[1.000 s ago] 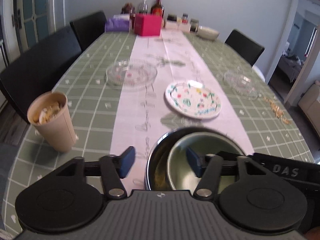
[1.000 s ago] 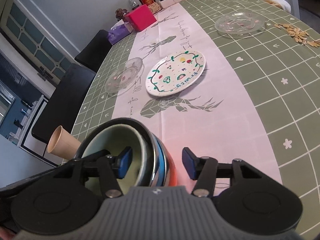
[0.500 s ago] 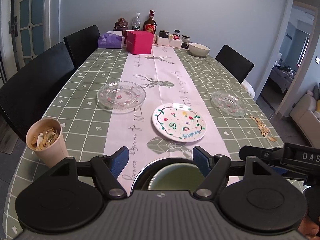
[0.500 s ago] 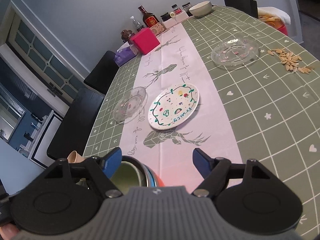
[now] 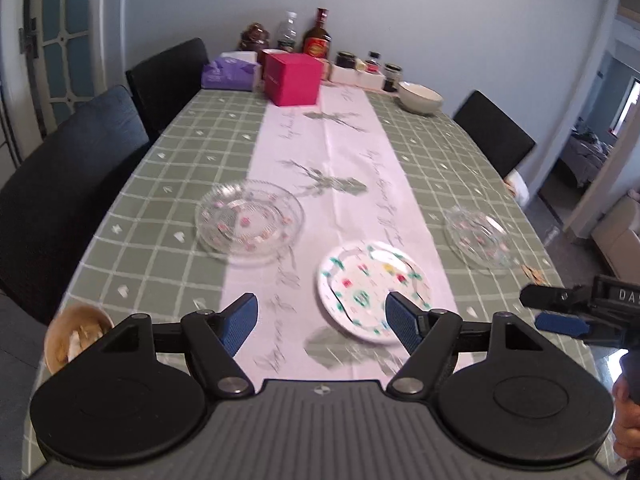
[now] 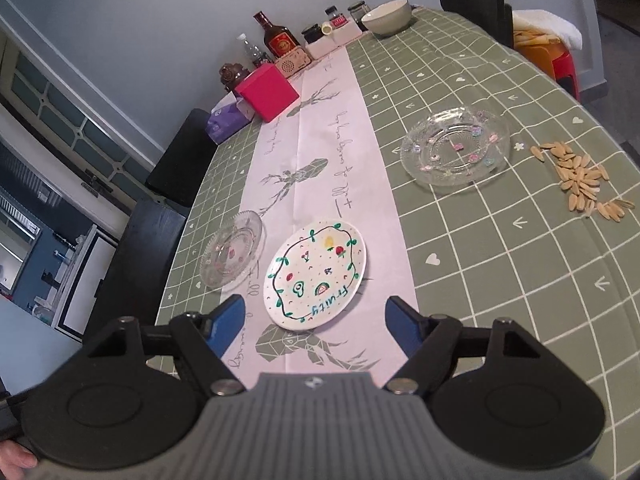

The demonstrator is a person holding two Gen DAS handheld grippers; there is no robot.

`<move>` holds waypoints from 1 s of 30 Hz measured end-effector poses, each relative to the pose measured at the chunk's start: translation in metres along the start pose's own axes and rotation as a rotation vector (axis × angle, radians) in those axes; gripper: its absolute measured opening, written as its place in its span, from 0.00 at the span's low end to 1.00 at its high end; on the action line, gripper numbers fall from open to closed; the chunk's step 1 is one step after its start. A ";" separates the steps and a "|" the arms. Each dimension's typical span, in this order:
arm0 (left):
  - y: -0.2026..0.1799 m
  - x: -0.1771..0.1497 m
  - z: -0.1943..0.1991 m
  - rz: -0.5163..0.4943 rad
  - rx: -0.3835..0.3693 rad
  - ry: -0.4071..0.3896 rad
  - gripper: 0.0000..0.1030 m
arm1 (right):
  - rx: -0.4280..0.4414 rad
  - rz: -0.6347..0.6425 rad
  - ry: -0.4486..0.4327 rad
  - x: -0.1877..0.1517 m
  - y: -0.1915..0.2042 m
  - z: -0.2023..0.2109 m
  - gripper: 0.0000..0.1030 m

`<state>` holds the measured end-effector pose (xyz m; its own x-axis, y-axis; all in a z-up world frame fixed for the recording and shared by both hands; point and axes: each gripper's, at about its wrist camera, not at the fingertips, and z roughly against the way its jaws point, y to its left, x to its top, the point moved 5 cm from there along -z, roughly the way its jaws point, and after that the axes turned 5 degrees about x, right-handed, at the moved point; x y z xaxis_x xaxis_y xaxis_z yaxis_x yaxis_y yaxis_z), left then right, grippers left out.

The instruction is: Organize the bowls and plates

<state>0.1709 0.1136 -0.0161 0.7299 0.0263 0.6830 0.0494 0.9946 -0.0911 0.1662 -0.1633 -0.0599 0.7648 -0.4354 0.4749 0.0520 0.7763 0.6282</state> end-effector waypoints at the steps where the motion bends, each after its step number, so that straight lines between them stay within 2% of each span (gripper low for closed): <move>1: 0.005 0.007 -0.007 0.006 0.019 -0.007 0.83 | -0.004 -0.001 0.008 0.007 -0.001 -0.011 0.74; 5: 0.026 0.031 -0.046 0.053 0.079 0.031 0.83 | 0.028 -0.035 0.029 0.032 -0.002 -0.056 0.73; 9: 0.053 0.045 -0.102 0.110 0.100 0.114 0.82 | 0.096 -0.068 0.039 0.054 0.008 -0.108 0.70; 13: 0.090 0.052 -0.146 0.244 0.174 0.157 0.77 | 0.158 -0.047 0.061 0.068 0.024 -0.159 0.68; 15: 0.102 0.051 -0.163 0.253 0.217 0.200 0.73 | 0.148 -0.072 0.126 0.066 0.028 -0.187 0.67; 16: 0.107 0.050 -0.171 0.258 0.218 0.221 0.73 | 0.142 -0.088 0.167 0.062 0.029 -0.201 0.64; 17: 0.112 0.049 -0.177 0.278 0.210 0.237 0.73 | 0.127 -0.114 0.188 0.059 0.027 -0.213 0.54; 18: 0.116 0.048 -0.181 0.304 0.204 0.251 0.73 | 0.123 -0.144 0.191 0.057 0.025 -0.222 0.50; 20: 0.125 0.046 -0.188 0.358 0.184 0.282 0.72 | 0.139 -0.169 0.201 0.056 0.025 -0.238 0.50; 24: 0.135 0.049 -0.201 0.438 0.117 0.304 0.70 | 0.177 -0.205 0.166 0.058 0.026 -0.255 0.49; 26: 0.141 0.046 -0.209 0.507 0.106 0.333 0.61 | 0.158 -0.211 0.179 0.058 0.025 -0.262 0.48; 28: 0.144 0.048 -0.211 0.551 0.098 0.322 0.51 | 0.145 -0.233 0.188 0.059 0.021 -0.267 0.44; 30: 0.145 0.049 -0.214 0.568 0.069 0.338 0.49 | 0.167 -0.244 0.187 0.060 0.019 -0.270 0.42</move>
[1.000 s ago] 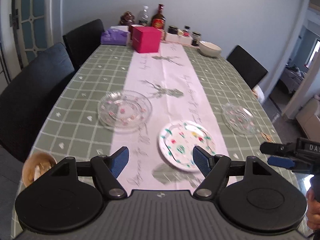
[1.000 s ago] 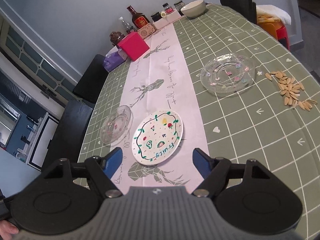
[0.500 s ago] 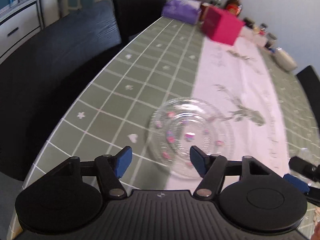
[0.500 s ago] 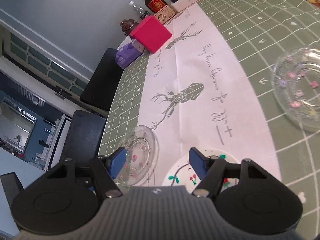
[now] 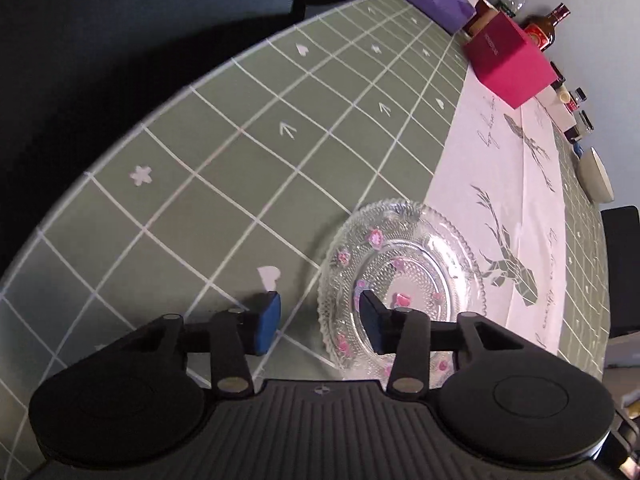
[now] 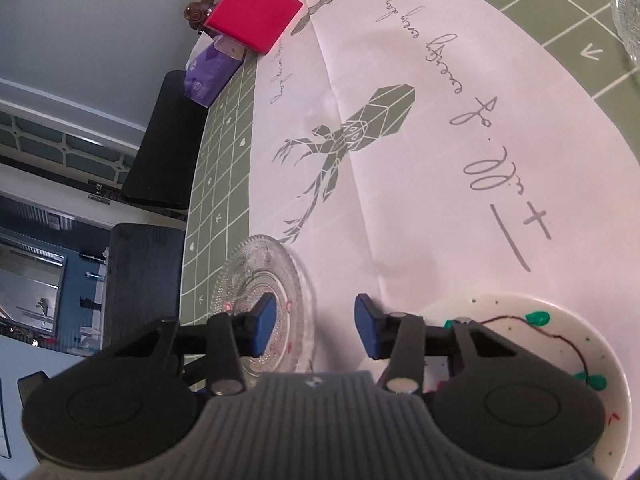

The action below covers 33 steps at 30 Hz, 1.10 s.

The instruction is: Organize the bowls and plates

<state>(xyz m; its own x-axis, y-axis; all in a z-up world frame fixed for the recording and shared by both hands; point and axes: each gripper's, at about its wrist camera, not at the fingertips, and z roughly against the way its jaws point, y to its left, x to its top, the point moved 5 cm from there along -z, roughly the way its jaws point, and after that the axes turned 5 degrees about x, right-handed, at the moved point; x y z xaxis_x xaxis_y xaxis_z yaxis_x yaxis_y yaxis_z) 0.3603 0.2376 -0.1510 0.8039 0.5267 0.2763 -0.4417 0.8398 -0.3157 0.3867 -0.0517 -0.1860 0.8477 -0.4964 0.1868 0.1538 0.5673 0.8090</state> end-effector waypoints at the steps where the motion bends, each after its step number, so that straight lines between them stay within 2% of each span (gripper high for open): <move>1: -0.001 0.001 -0.001 0.015 -0.012 0.005 0.48 | 0.000 0.004 0.000 0.001 0.000 -0.001 0.42; 6: -0.010 0.002 -0.008 0.013 -0.055 0.021 0.48 | -0.006 0.019 0.009 -0.002 0.003 -0.008 0.38; 9: -0.013 0.001 -0.008 -0.001 -0.037 0.019 0.48 | -0.019 0.037 0.013 -0.005 0.009 -0.013 0.36; 11: -0.015 0.001 -0.008 -0.007 -0.021 0.026 0.46 | -0.031 0.051 0.015 -0.007 0.012 -0.018 0.30; 13: -0.015 0.002 -0.009 -0.011 0.004 0.021 0.35 | -0.029 0.050 0.018 -0.009 0.013 -0.021 0.23; 14: -0.014 0.002 -0.009 -0.014 0.011 0.018 0.33 | -0.024 0.052 0.022 -0.010 0.015 -0.022 0.20; 18: -0.010 0.006 -0.010 0.017 -0.014 0.010 0.32 | -0.028 0.067 0.028 -0.011 0.017 -0.027 0.17; 22: -0.007 0.007 -0.011 0.023 -0.049 0.004 0.27 | 0.014 0.030 0.025 -0.010 0.009 -0.026 0.15; 26: -0.004 0.008 -0.011 0.046 -0.065 0.010 0.26 | 0.032 -0.043 0.036 -0.008 -0.002 -0.025 0.02; 33: -0.003 0.005 -0.010 0.047 -0.068 0.017 0.24 | 0.097 -0.098 0.018 -0.010 -0.003 -0.020 0.02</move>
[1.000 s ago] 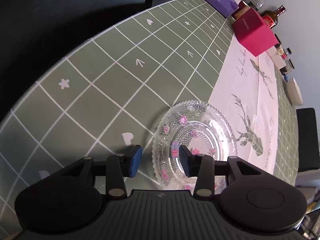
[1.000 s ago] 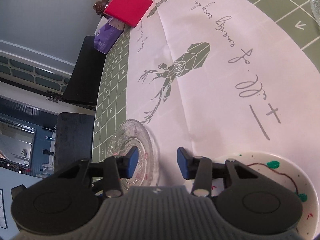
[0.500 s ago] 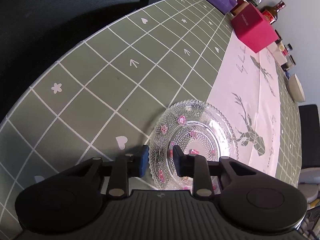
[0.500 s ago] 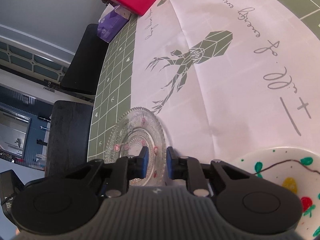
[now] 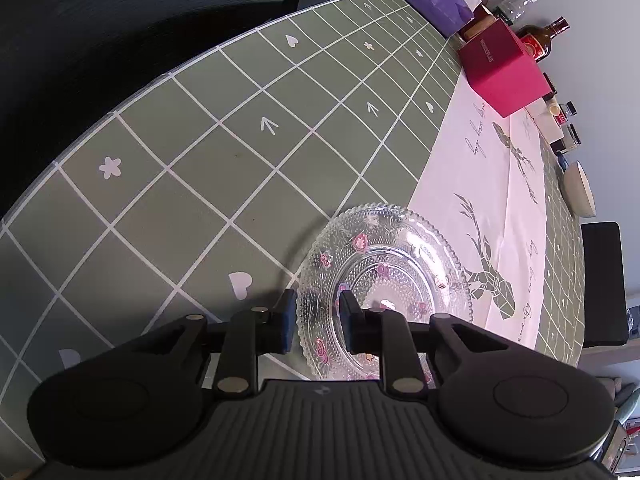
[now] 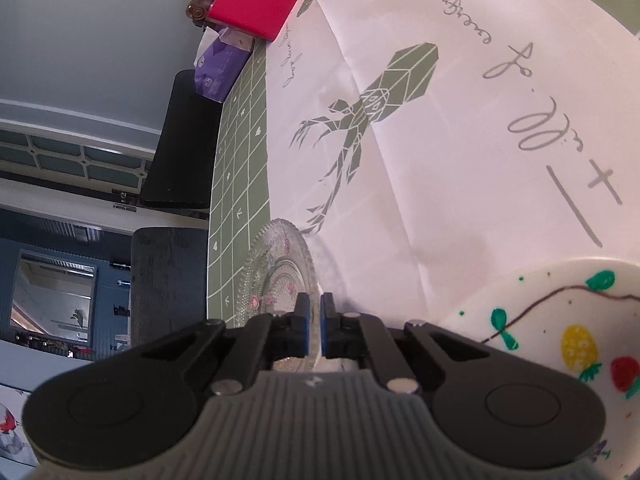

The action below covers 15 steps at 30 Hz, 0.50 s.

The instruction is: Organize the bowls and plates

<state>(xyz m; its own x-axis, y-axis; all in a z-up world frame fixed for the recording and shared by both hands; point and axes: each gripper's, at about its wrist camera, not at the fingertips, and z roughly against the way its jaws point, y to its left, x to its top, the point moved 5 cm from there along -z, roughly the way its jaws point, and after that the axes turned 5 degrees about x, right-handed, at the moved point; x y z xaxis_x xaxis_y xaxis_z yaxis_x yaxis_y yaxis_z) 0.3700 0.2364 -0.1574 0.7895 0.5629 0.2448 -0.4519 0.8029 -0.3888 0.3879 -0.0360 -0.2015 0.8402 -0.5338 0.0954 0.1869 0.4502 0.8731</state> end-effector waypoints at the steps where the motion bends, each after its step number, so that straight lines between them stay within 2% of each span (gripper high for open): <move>1: 0.000 0.000 0.000 -0.001 0.000 0.001 0.24 | 0.002 -0.004 0.000 0.000 0.000 0.000 0.03; 7: 0.001 0.001 0.001 -0.003 0.030 -0.006 0.21 | 0.058 -0.047 0.028 0.004 0.002 -0.004 0.09; 10: 0.002 0.002 0.001 -0.007 0.022 0.000 0.21 | 0.163 -0.054 0.052 0.002 0.009 -0.007 0.32; 15: 0.005 0.002 0.001 0.004 0.013 0.005 0.20 | 0.092 -0.015 0.032 -0.001 0.018 -0.016 0.35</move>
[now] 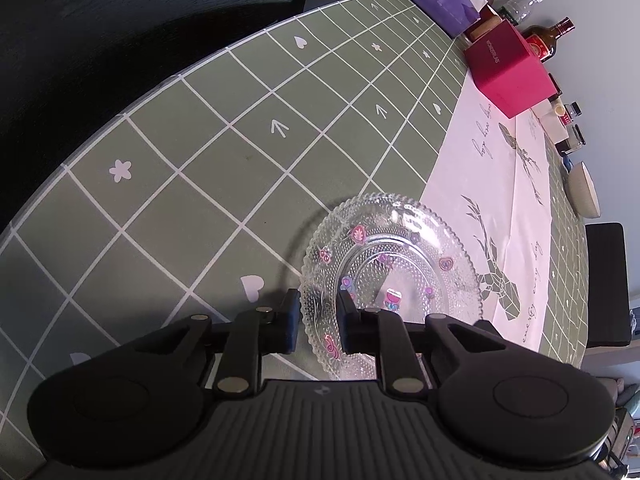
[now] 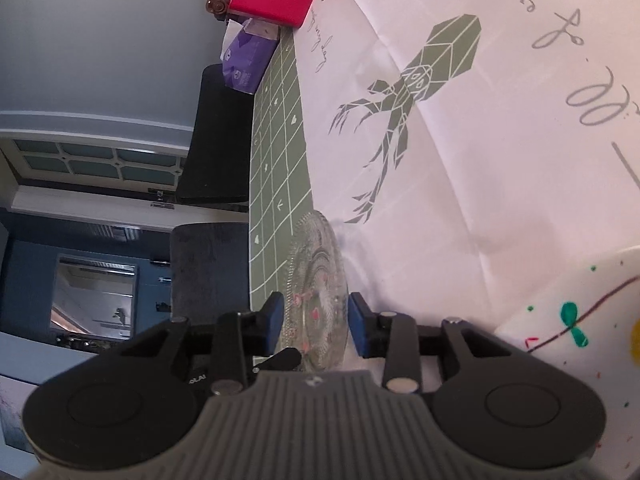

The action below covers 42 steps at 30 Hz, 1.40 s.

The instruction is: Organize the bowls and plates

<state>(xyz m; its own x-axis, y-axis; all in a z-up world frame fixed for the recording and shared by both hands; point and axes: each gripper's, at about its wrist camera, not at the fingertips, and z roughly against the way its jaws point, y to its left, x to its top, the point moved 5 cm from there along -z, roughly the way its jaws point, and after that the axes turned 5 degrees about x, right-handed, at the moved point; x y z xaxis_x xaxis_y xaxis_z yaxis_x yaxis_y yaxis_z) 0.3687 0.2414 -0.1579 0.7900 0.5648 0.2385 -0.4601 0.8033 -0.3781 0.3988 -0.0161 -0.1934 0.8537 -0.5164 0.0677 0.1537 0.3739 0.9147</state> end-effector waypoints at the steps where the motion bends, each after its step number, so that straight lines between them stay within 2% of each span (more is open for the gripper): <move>1: 0.000 0.000 0.000 0.002 -0.001 0.001 0.20 | -0.004 -0.004 -0.004 0.001 -0.001 -0.002 0.35; 4: 0.002 0.001 0.000 0.010 -0.007 0.007 0.20 | -0.008 -0.012 0.001 0.003 -0.001 -0.010 0.35; 6: 0.002 0.001 0.000 0.004 -0.004 0.008 0.18 | -0.019 0.006 0.017 0.002 0.001 -0.015 0.39; 8: 0.003 0.001 0.001 0.007 -0.005 0.008 0.17 | -0.023 0.023 0.018 0.001 0.005 -0.020 0.53; 9: 0.003 0.001 0.001 0.006 -0.005 0.008 0.17 | -0.035 0.031 0.009 0.001 0.006 -0.022 0.54; 10: 0.003 0.001 0.000 0.005 -0.005 0.007 0.17 | -0.037 0.025 -0.007 0.000 0.006 -0.022 0.53; 12: 0.002 0.001 0.001 0.000 -0.003 0.004 0.17 | -0.076 0.015 -0.034 0.000 0.001 -0.023 0.37; 13: 0.002 0.001 0.001 -0.004 0.000 0.002 0.16 | -0.109 0.030 -0.037 0.000 -0.001 -0.023 0.15; 14: 0.002 0.001 0.001 -0.007 0.002 -0.001 0.16 | -0.112 0.044 -0.040 0.000 -0.003 -0.023 0.05; 17: 0.001 0.000 0.001 -0.016 0.009 -0.014 0.16 | -0.105 0.068 -0.042 -0.002 -0.002 -0.021 0.05; 23: 0.008 -0.002 0.002 0.011 -0.028 -0.007 0.17 | -0.055 -0.004 -0.057 -0.006 -0.007 -0.012 0.05; 29: 0.022 -0.005 -0.002 0.129 -0.158 0.046 0.17 | 0.056 -0.147 -0.073 -0.013 -0.017 0.006 0.12; 31: 0.024 -0.006 -0.004 0.176 -0.198 0.066 0.22 | 0.074 -0.174 -0.068 -0.014 -0.019 0.009 0.12; 35: 0.016 -0.009 -0.006 0.170 -0.249 0.060 0.32 | 0.115 -0.241 -0.044 -0.021 -0.021 0.010 0.12; 36: 0.014 -0.009 -0.004 0.162 -0.234 0.036 0.31 | 0.121 -0.238 -0.038 -0.022 -0.020 0.009 0.12; 39: 0.010 -0.008 0.005 0.127 -0.231 -0.025 0.22 | 0.117 -0.236 -0.035 -0.023 -0.019 0.008 0.12; 42: 0.007 -0.007 0.011 0.104 -0.242 -0.044 0.17 | 0.125 -0.241 -0.027 -0.022 -0.020 0.010 0.11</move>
<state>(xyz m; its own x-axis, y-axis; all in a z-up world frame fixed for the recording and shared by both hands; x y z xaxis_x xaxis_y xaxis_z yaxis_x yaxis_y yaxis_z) 0.3556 0.2449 -0.1522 0.7229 0.6537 0.2239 -0.4235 0.6751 -0.6041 0.3716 -0.0200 -0.2091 0.7860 -0.6001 -0.1488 0.2870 0.1410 0.9475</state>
